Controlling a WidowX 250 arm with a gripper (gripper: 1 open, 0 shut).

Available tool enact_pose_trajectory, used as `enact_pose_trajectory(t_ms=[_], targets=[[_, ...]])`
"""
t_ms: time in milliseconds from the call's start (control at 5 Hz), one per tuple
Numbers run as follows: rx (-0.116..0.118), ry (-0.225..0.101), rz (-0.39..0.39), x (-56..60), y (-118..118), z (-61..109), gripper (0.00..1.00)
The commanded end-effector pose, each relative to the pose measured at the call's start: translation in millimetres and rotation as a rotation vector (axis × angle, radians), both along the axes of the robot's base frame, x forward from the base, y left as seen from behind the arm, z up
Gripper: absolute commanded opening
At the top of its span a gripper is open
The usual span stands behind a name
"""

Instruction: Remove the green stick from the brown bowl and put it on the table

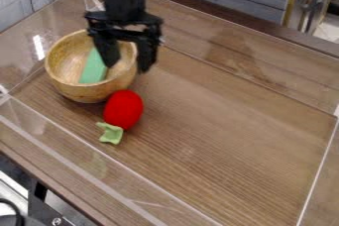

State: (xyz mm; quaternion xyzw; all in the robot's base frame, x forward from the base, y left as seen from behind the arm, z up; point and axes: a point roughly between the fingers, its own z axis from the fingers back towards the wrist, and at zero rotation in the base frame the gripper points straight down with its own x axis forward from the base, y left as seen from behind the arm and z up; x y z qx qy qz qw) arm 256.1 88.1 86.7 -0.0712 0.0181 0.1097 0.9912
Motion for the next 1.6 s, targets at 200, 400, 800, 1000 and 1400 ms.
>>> enact_pose_trajectory(t_ms=[200,400,800,1000,1400], targets=[[0.044,-0.074,0.049,11.2,75,15.0,1.00],[0.053,-0.070,0.011,9.7,87,8.6,1.00],[0.064,-0.058,0.042,4.8,90,1.7,1.00],[0.067,-0.053,0.065,12.0,96,3.6,1.00],[0.073,-0.045,0.102,26.6,91,6.5,1.00]])
